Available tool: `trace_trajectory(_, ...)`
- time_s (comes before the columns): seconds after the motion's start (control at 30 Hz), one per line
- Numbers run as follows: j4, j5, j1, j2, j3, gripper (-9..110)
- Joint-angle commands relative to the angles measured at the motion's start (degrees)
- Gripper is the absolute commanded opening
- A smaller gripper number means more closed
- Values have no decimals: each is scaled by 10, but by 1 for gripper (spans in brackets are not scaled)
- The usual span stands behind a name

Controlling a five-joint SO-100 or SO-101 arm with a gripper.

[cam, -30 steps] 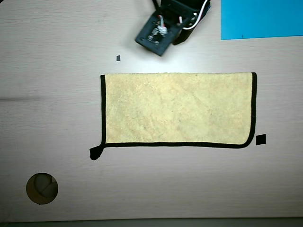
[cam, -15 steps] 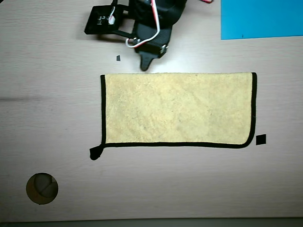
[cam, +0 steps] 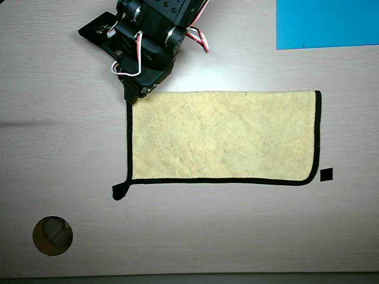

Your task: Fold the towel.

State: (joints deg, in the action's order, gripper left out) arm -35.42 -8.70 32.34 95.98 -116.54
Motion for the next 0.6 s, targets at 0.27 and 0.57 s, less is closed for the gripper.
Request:
trace_trajectory(0.27, 25, 44, 17, -35, 33, 20)
trace_trajectory(0.57, 66, 75, 5, -65, 29, 19)
